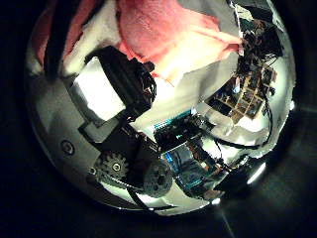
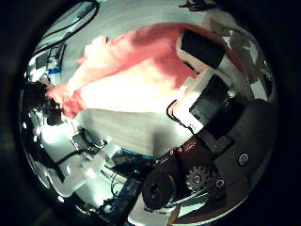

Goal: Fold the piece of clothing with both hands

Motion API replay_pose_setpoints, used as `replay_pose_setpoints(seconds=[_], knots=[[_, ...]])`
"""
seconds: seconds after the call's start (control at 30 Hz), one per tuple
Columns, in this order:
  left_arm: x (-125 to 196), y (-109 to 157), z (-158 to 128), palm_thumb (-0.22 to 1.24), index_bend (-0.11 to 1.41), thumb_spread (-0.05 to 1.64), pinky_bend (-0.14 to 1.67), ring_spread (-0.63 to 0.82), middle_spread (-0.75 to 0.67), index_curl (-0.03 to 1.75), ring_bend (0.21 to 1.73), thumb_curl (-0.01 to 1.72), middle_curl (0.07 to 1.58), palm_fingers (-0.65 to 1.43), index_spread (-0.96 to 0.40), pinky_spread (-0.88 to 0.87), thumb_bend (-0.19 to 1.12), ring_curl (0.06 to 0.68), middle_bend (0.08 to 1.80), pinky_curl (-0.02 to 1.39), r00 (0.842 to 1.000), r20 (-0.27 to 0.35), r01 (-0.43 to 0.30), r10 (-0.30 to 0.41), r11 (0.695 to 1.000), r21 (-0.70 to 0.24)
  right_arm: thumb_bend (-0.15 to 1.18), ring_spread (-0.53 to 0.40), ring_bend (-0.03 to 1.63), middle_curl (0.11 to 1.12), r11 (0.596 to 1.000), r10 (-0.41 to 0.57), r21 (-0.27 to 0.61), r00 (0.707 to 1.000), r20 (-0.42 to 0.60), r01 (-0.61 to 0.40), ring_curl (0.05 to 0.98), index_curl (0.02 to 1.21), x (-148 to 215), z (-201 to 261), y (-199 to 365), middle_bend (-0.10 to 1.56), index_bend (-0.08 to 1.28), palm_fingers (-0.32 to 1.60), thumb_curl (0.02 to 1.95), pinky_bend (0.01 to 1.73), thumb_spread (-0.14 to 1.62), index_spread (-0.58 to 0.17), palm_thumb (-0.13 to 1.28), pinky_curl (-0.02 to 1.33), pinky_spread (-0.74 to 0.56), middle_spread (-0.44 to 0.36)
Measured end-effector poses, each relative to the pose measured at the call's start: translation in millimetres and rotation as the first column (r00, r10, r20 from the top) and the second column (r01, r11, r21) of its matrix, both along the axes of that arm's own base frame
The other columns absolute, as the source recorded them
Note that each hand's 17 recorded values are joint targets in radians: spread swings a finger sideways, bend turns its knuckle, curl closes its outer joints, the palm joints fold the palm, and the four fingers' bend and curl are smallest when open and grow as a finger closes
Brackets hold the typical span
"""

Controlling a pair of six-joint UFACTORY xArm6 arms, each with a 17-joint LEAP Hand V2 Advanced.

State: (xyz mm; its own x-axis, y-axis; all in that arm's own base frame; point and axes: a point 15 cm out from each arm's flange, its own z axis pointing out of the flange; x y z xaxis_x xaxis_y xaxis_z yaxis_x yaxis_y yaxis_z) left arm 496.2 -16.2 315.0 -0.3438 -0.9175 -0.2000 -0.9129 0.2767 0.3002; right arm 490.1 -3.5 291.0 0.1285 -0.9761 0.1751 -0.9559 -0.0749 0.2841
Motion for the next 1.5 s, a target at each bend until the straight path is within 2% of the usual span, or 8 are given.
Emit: replay_pose_setpoints(seconds=[0.47, 0.73, 0.9, 1.0, 1.1, 1.17, 1.37, 1.5], knots=[[44.1, 6.2, -46.5, 0.62, 0.42, 1.41, 0.24, -0.46, -0.53, 1.20, 1.21, 0.37, 1.00, 1.00, -0.73, -0.88, -0.01, 0.564, 0.91, 1.04, 0.994, 0.084, -0.065, 0.065, 0.998, -0.007, -0.01, -0.273, 1.32, 1.09, 1.000, -0.027, -0.004, 0.999, 0.018, 0.027, 0.906, 1.10, 36.8, -57.0, -8.0, 1.11, 0.92, 0.93, 0.59, 1.22, 1.29, -0.380, 0.95, 0.97, -0.26, -0.259], [52.2, 8.4, -53.4, 0.57, 0.41, 1.42, 0.18, -0.47, -0.54, 1.21, 1.21, 0.35, 1.01, 0.92, -0.72, -0.86, -0.01, 0.569, 0.92, 1.05, 0.985, 0.109, -0.129, 0.135, 0.990, -0.061, -0.02, -0.281, 1.30, 1.07, 0.998, -0.061, 0.011, 0.997, 0.041, 0.061, 0.890, 1.08, 45.3, -65.9, -17.9, 1.09, 0.87, 0.89, 0.51, 1.20, 1.34, -0.388, 0.83, 0.97, -0.28, -0.260], [58.5, 7.6, -56.7, 0.53, 0.36, 1.42, 0.17, -0.48, -0.54, 1.19, 1.17, 0.33, 1.00, 0.76, -0.70, -0.82, -0.01, 0.564, 0.92, 1.07, 0.976, 0.127, -0.164, 0.176, 0.981, -0.102, -0.02, -0.283, 1.35, 0.98, 0.991, -0.112, 0.071, 0.993, 0.041, 0.109, 0.832, 0.98, 47.6, -73.1, -22.7, 0.94, 0.50, 0.68, 0.43, 1.16, 1.40, -0.388, 0.75, 0.91, -0.35, -0.254], [62.8, 15.9, -56.1, 0.51, 0.30, 1.43, 0.16, -0.46, -0.52, 1.15, 1.08, 0.32, 0.98, 0.52, -0.66, -0.75, -0.01, 0.553, 0.89, 1.09, 0.969, 0.145, -0.186, 0.200, 0.977, -0.107, -0.02, -0.283, 1.35, 0.93, 0.983, -0.149, 0.121, 0.985, 0.089, 0.137, 0.792, 0.88, 59.0, -68.7, -27.5, 0.83, 0.23, 0.47, 0.39, 1.17, 1.43, -0.370, 0.70, 0.87, -0.41, -0.241], [66.3, 24.5, -51.6, 0.48, 0.23, 1.43, 0.17, -0.40, -0.46, 1.11, 1.02, 0.31, 0.94, 0.26, -0.58, -0.66, -0.02, 0.536, 0.74, 1.11, 0.960, 0.166, -0.210, 0.226, 0.971, -0.113, -0.02, -0.279, 1.30, 0.89, 0.974, -0.182, 0.162, 0.971, 0.157, 0.156, 0.749, 0.80, 69.2, -47.9, -34.0, 0.74, 0.15, 0.36, 0.36, 1.14, 1.45, -0.367, 0.66, 0.84, -0.42, -0.227], [70.3, 30.9, -43.9, 0.45, 0.21, 1.43, 0.18, -0.30, -0.36, 1.08, 0.96, 0.30, 0.89, 0.13, -0.49, -0.54, -0.01, 0.513, 0.59, 1.12, 0.951, 0.193, -0.221, 0.241, 0.968, -0.122, -0.02, -0.265, 1.24, 0.85, 0.970, -0.195, 0.184, 0.958, 0.210, 0.157, 0.712, 0.75, 75.7, -30.4, -35.1, 0.67, 0.17, 0.26, 0.33, 1.07, 1.45, -0.353, 0.60, 0.81, -0.40, -0.205], [70.1, 33.7, 1.6, 0.34, 0.16, 1.40, 0.19, 0.01, -0.04, 0.93, 0.84, 0.27, 0.72, -0.01, -0.25, -0.19, -0.02, 0.441, 0.29, 1.08, 0.924, 0.276, -0.221, 0.263, 0.959, -0.176, -0.01, -0.242, 1.14, 0.78, 0.968, -0.202, 0.205, 0.937, 0.284, 0.146, 0.638, 0.67, 69.2, 11.3, -40.4, 0.62, 0.20, 0.21, 0.29, 0.87, 1.45, -0.332, 0.53, 0.74, -0.29, -0.163], [52.6, 14.5, 32.9, 0.30, 0.15, 1.38, 0.19, 0.15, 0.09, 0.83, 0.79, 0.26, 0.63, -0.01, -0.14, 0.03, -0.02, 0.402, 0.22, 1.01, 0.922, 0.302, -0.174, 0.244, 0.955, -0.239, -0.01, -0.235, 1.10, 0.75, 0.968, -0.202, 0.205, 0.932, 0.302, 0.144, 0.614, 0.64, 48.0, 32.1, -53.0, 0.60, 0.20, 0.21, 0.28, 0.78, 1.44, -0.322, 0.51, 0.70, -0.23, -0.149]])
